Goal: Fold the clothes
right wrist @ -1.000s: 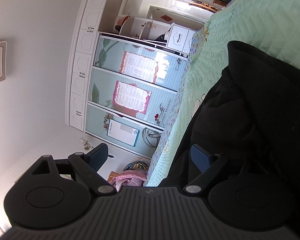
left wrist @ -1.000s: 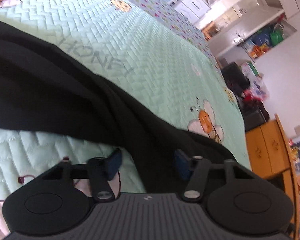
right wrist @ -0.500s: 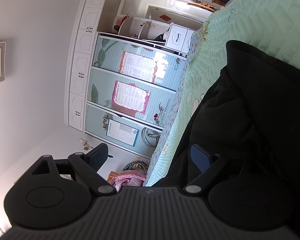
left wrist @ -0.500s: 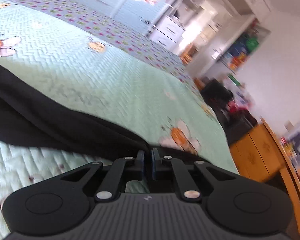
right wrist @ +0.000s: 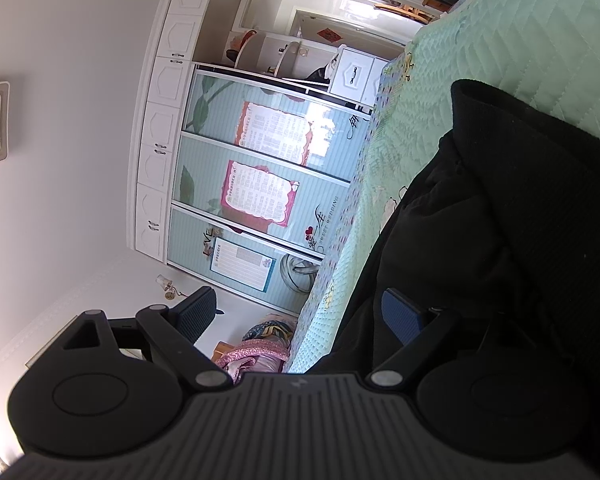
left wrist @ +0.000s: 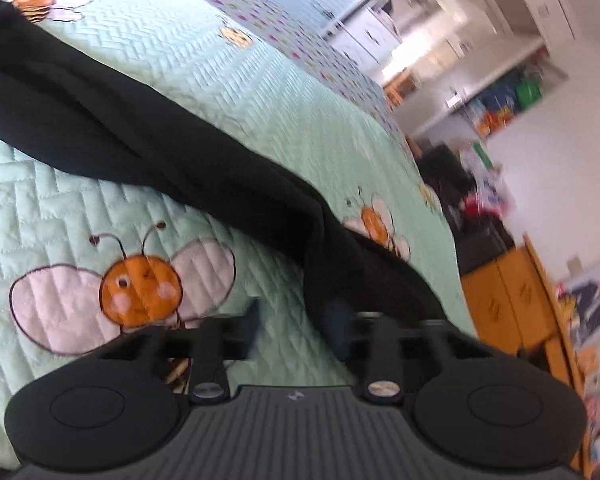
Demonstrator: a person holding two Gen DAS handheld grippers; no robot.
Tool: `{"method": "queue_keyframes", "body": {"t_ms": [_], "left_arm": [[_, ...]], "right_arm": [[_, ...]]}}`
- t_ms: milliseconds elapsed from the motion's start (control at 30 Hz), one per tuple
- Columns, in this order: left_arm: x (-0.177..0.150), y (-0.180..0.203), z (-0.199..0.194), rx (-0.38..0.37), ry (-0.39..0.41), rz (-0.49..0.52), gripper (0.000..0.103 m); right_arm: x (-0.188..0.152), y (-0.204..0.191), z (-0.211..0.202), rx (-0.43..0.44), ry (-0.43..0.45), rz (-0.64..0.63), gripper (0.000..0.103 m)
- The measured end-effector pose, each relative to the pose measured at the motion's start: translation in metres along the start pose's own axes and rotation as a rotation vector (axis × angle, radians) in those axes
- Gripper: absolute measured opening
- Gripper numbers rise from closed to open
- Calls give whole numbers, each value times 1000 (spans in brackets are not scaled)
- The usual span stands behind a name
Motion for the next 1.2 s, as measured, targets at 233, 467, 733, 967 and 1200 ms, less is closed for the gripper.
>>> {"method": "queue_keyframes", "body": {"t_ms": [233,467,733,967,1200], "left_arm": [[16,23,24,-1,48,59,49],[20,25,42,43,31,91,1],[15,22,-24,8,67,121,1],[-19,-1,-22,95,-51,109,1],[-28,-17,-4,141,-103,56,5]], "right_arm": [[-2,-1,1,-5,0,-3,90],[-2,-2,1,-8,-1,-5,90],[-3,-3,1,-11,0,-6,90],[-4,-3,1,-14,0,-8,90],[-3,-3,0,-17,-1,-10,90]]}}
Point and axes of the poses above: each gripper's, at about its wrist camera, not at the fingertips, and z roughly the way its jaws point, y to its right, x to its top, the point moved 2 cm from there along z, roughly the way its jaws point, and after that the axes turned 6 degrees about y, right-handed, at the moved point
